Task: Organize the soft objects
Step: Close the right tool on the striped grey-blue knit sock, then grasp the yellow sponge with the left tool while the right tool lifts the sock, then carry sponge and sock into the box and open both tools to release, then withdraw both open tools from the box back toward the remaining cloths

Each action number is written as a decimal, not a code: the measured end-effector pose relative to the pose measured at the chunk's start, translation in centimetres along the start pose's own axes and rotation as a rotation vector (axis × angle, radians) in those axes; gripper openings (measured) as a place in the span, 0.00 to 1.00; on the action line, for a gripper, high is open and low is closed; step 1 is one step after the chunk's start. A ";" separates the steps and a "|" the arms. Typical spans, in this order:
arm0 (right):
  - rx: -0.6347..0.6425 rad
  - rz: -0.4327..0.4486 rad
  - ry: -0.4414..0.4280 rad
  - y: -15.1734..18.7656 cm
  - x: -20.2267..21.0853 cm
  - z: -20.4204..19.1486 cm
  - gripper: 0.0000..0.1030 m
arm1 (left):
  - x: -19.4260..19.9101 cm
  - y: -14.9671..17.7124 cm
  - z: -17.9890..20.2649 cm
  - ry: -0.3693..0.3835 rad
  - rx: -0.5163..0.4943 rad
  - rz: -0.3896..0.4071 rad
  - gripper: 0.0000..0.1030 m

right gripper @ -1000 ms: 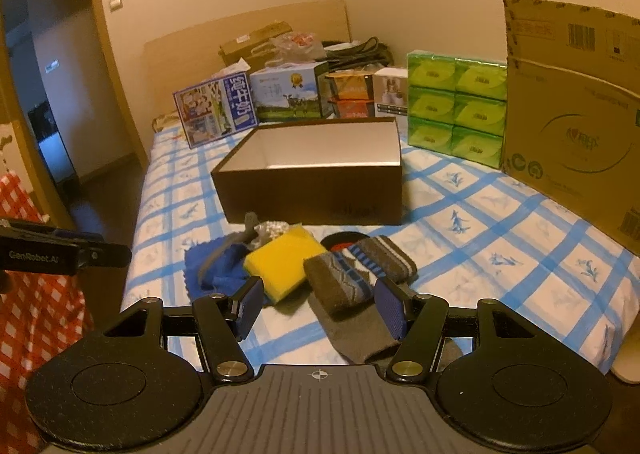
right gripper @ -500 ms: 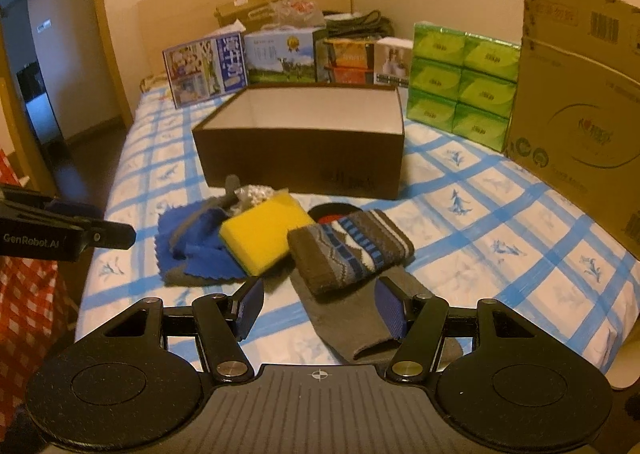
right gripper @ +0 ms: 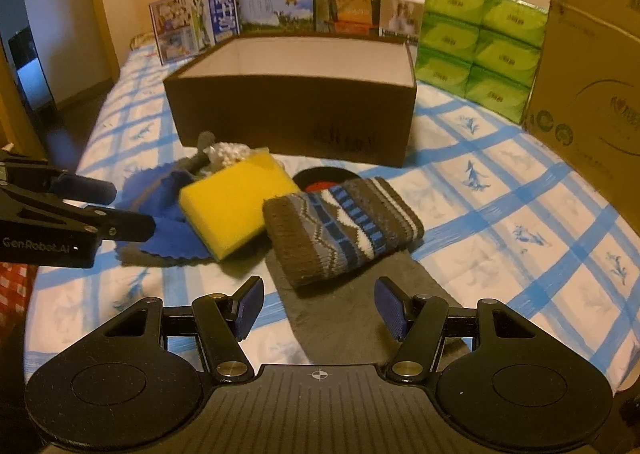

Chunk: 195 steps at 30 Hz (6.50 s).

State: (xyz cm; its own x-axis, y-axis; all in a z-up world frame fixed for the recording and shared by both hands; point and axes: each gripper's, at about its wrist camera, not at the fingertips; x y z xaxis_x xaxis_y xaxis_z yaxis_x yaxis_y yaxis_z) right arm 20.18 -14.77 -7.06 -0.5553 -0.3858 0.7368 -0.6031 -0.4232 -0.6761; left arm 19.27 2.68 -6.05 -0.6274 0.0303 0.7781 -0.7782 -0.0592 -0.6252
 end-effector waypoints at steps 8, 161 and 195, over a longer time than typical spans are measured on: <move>-0.002 -0.032 -0.017 -0.8 -2.8 0.6 0.61 | -2.6 -0.6 -0.4 -0.005 -0.014 -0.017 0.55; -0.158 0.324 -0.083 -22.9 -9.2 11.7 0.62 | -9.3 -20.7 -12.1 -0.098 0.108 0.017 0.71; -0.363 0.139 -0.052 -3.1 6.1 10.3 0.76 | 5.1 -3.8 -8.7 -0.051 0.230 0.009 0.71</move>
State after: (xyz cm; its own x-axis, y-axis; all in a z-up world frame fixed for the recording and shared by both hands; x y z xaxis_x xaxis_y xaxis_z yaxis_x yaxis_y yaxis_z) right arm 24.53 -24.29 -0.47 -0.6217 -0.4636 0.6313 -0.6930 -0.0501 -0.7192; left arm 18.83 11.71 -0.23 -0.6274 -0.0209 0.7784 -0.7425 -0.2849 -0.6062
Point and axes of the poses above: each gripper's, at about its wrist camera, not at the fingertips, and x roughly against the way its jaws point, z to its right, y to its underside, and after that the axes turned 7 degrees about x, right-handed
